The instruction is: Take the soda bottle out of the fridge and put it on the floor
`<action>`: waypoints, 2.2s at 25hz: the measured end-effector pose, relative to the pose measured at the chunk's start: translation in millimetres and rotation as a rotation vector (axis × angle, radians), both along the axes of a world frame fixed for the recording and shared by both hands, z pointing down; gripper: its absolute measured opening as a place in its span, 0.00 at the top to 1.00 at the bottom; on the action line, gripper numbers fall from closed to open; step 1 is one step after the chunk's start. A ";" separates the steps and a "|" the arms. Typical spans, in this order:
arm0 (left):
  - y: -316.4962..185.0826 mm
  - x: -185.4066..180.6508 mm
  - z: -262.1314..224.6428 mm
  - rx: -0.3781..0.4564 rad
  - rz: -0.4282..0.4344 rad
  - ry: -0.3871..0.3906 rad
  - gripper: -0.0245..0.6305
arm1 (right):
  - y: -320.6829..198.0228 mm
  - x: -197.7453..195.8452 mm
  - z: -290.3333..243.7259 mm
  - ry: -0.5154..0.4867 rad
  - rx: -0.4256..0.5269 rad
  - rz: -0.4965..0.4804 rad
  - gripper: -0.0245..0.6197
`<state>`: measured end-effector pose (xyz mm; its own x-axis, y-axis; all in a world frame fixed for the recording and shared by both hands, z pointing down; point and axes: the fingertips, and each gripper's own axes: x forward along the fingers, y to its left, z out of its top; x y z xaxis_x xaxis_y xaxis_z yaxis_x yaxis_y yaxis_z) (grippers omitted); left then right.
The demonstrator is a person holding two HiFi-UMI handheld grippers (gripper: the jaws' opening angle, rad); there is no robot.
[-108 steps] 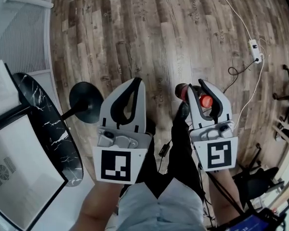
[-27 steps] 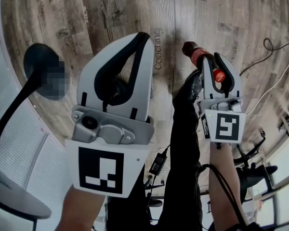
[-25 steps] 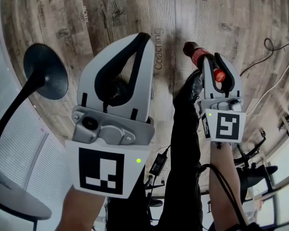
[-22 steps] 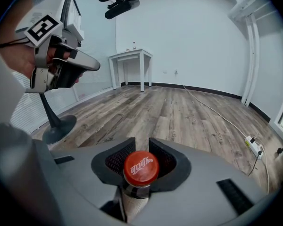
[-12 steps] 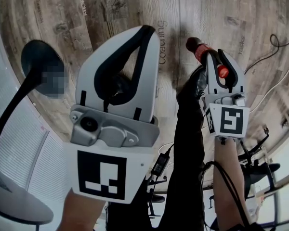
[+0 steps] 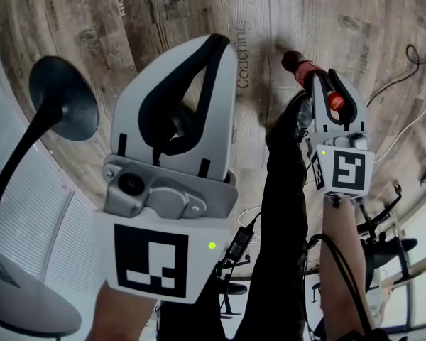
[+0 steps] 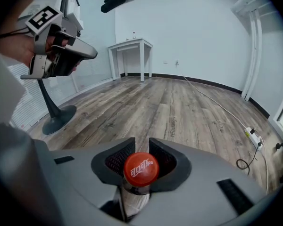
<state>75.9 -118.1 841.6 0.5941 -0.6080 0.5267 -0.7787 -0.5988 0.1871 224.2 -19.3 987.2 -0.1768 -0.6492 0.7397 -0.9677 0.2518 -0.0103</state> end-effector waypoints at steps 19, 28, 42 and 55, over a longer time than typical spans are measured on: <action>13.6 -5.4 15.8 -0.026 0.013 -0.004 0.94 | 25.4 -11.0 34.0 0.019 -0.081 -0.053 0.79; 13.1 -5.5 10.1 -0.022 0.010 0.007 0.94 | 20.7 -23.6 29.4 0.037 -0.077 -0.097 0.70; -0.8 -3.4 -27.2 0.035 -0.009 0.019 0.94 | -7.3 -33.8 -18.1 0.029 0.057 -0.134 0.69; -39.4 -7.5 -152.5 0.165 -0.098 0.064 0.94 | -75.4 -49.9 -148.9 0.001 0.231 -0.132 0.75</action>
